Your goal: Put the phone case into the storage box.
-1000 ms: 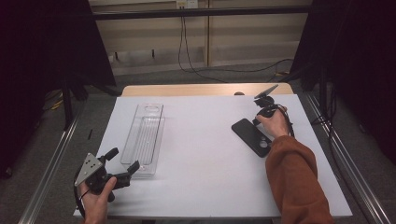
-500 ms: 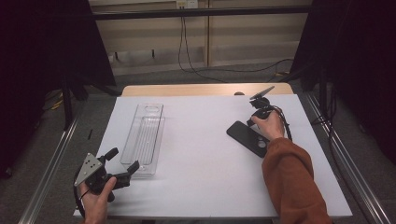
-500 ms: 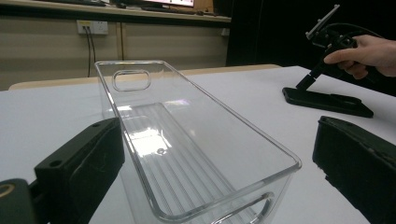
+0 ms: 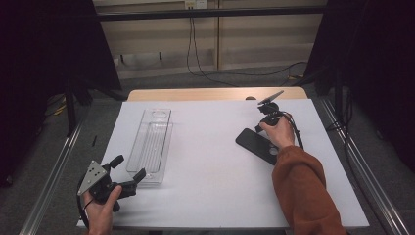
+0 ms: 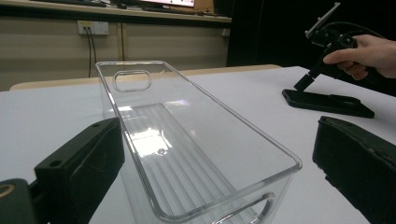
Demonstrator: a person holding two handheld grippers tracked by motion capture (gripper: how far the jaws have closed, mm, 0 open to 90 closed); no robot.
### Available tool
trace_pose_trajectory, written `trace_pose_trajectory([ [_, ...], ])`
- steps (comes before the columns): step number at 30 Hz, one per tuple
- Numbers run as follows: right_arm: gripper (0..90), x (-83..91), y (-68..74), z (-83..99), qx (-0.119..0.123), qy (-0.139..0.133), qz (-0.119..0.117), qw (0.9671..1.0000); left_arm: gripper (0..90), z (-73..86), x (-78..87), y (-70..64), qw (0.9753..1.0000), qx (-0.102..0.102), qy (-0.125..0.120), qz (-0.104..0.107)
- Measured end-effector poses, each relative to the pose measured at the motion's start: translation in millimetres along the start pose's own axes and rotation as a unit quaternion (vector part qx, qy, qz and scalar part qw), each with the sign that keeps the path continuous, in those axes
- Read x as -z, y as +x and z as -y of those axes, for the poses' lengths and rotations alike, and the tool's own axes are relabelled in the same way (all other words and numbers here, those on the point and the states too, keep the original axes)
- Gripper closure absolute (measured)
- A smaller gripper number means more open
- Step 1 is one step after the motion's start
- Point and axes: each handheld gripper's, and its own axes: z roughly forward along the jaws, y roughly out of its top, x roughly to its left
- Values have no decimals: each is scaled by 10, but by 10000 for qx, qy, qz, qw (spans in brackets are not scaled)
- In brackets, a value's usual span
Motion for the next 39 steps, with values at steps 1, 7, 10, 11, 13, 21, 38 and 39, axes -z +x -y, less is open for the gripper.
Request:
trace_pose_trajectory([
  [1, 900, -11, 14, -5, -1, -22, 7, 10000, 22, 0, 0, 1, 10000, -1, 0, -1],
  [7, 900, -62, 88, -25, 106, -44, -24, 9999, 22, 1, 1, 1, 10000, 5, -6, 3],
  [10, 900, -89, 129, -26, 137, -53, -60, 9999, 22, 1, 1, -1, 10000, -5, -3, -3],
  [11, 900, -88, 139, -25, 170, -55, -67, 9998, 22, 0, 1, -2, 10000, -4, -3, -8],
  [13, 900, -92, 162, -19, 230, -54, -89, 9997, 22, 1, 0, 1, 10000, 0, -5, -8],
  [21, 900, -125, 352, 10, 504, -61, -235, 9984, 22, -3, 5, 0, 10000, -16, -5, -16],
  [38, 900, -172, 664, 62, 904, -85, -420, 9950, 22, -3, 5, 1, 10000, -21, -10, -11],
  [39, 900, -169, 677, 72, 946, -61, -441, 9945, 22, -3, 5, 0, 10000, -27, -6, -5],
])
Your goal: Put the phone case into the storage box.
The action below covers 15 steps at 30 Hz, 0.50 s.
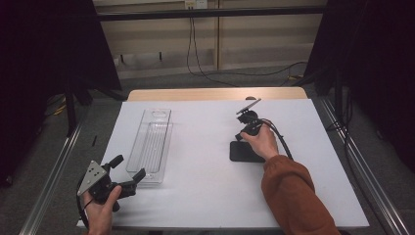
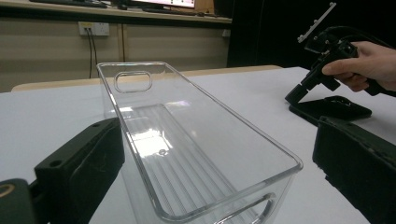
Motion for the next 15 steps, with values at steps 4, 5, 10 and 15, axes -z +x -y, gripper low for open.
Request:
trace_pose_trajectory([
  [4, 900, 3, 89, 31, 132, 20, -22, 9999, 22, 2, -3, 3, 10000, 13, 0, -13],
  [5, 900, 4, 113, 42, 123, 27, -58, 9999, 22, 2, -2, 3, 10000, 13, 2, -11],
  [10, 900, 21, 182, 118, 242, -5, -124, 9996, 22, 2, -1, 3, 10000, 13, -3, -10],
  [15, 900, 44, 236, 194, 324, -16, -205, 9993, 22, 4, -5, 3, 10000, 18, 12, -4],
])
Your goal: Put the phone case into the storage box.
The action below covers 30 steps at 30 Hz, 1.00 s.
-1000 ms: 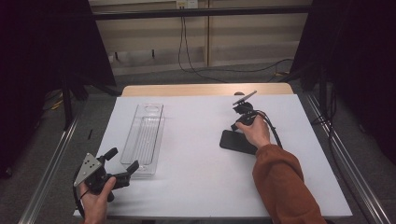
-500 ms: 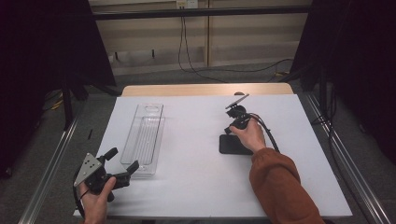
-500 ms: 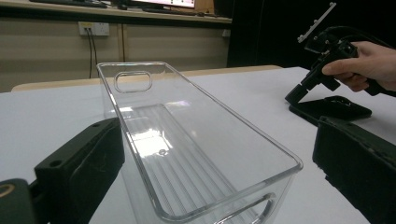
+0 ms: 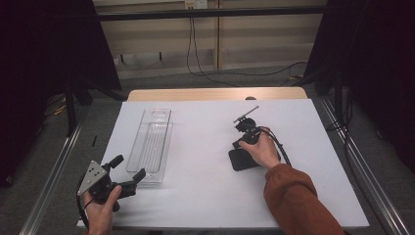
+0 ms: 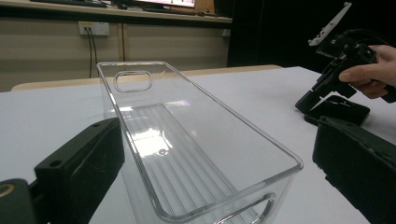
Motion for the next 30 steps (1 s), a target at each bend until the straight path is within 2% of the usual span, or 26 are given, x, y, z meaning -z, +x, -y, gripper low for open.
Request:
trace_pose_trajectory([
  [13, 900, 44, 198, 163, 245, 24, -193, 9995, 22, 4, -8, -1, 10000, -12, 26, -4],
  [21, 900, 87, 248, 277, 246, -6, -291, 9993, 22, 3, -5, 0, 10000, 1, 20, -1],
  [30, 900, 166, 298, 458, 365, -43, -347, 9987, 22, 3, -6, -1, 10000, 1, 17, -9],
])
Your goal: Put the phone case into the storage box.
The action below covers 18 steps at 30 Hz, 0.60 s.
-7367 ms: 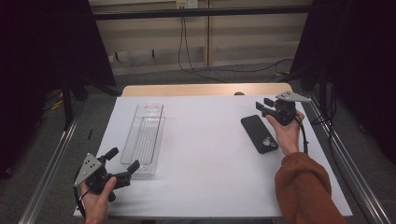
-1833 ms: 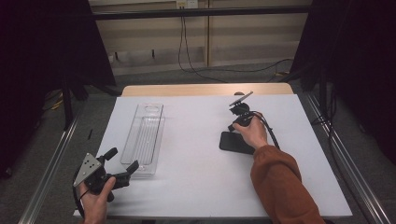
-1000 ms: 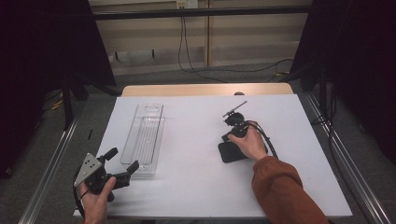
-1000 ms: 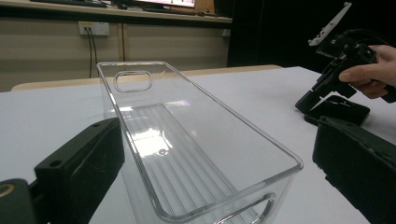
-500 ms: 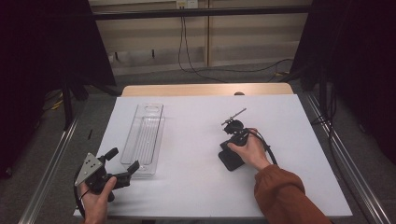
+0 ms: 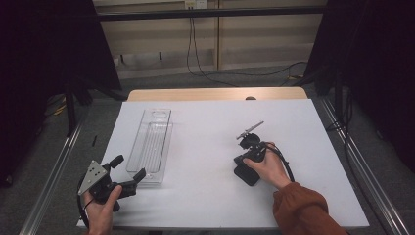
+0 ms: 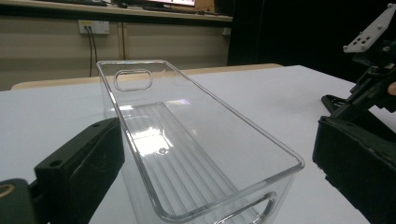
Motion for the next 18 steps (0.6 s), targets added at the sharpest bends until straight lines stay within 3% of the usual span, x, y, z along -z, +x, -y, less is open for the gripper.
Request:
trace_pose_trajectory([
  [18, 900, 165, 8, 301, -135, -35, -95, 9999, 22, -1, -5, -2, 10000, -6, 5, -9],
])
